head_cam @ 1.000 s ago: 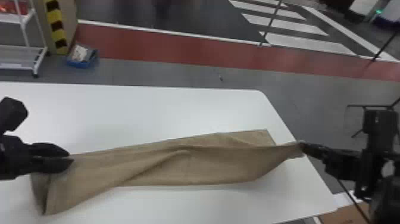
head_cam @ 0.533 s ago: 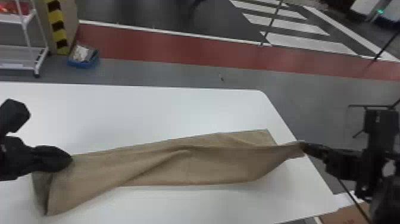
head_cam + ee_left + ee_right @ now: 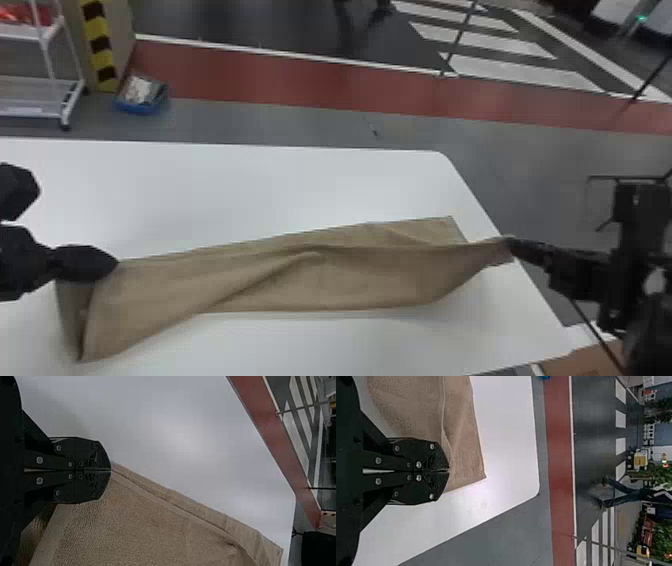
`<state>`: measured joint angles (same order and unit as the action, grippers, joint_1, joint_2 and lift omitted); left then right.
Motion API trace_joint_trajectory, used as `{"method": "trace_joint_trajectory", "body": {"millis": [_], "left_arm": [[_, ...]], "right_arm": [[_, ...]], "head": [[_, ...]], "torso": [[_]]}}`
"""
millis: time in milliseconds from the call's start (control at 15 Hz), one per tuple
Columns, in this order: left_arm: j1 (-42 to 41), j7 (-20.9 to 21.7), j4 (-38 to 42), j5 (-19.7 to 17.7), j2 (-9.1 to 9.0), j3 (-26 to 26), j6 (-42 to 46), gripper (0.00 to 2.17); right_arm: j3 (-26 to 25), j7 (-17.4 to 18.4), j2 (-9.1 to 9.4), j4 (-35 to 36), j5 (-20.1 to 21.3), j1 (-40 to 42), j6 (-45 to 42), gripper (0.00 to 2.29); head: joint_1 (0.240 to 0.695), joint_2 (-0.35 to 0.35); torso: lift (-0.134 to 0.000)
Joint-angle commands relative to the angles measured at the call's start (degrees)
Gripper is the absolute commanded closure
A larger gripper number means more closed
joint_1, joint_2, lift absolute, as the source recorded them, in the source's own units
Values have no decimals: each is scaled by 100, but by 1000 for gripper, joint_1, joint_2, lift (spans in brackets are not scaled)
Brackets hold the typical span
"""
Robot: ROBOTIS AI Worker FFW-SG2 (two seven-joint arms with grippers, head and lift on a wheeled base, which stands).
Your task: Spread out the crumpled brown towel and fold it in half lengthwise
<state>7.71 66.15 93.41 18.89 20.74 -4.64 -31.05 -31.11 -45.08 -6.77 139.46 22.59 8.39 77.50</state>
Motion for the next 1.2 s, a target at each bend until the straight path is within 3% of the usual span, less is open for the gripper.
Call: {"method": "trace_joint_trajectory", "body": {"millis": [0, 200, 267, 333, 467, 533, 733, 1133], "left_arm": [[-68, 214, 168, -70, 26, 147, 15, 1507], [-419, 891, 704, -263, 158, 420, 15, 1507], [-498, 961, 792, -290, 176, 437, 15, 1507], [-542, 732, 792, -307, 167, 411, 15, 1497], [-577, 117, 722, -290, 123, 191, 15, 697], [-560, -15, 696, -290, 88, 138, 15, 620], [-287, -41, 467, -202, -27, -134, 15, 633], [29, -252, -122, 18, -35, -213, 15, 812]], "right_arm": [[0, -1, 0, -6, 0, -22, -2, 1193], [-26, -1, -9, -50, 0, -57, -2, 1193], [-35, -1, -9, -77, 0, -57, -37, 1193], [-9, 8, 0, -103, 0, -66, -37, 1193], [35, 17, 44, -130, 0, -66, -108, 1193], [44, 17, 61, -130, 9, -66, -108, 1193], [-26, -9, 53, -86, 9, -48, -90, 1193], [-88, -18, 26, -68, -26, -5, -73, 1193]], "head": [[695, -304], [695, -307], [695, -312], [695, -317], [695, -321], [695, -316], [695, -319], [695, -333]], "torso": [[-124], [-124], [-124], [-124], [-124], [-124], [-124], [-124]]}}
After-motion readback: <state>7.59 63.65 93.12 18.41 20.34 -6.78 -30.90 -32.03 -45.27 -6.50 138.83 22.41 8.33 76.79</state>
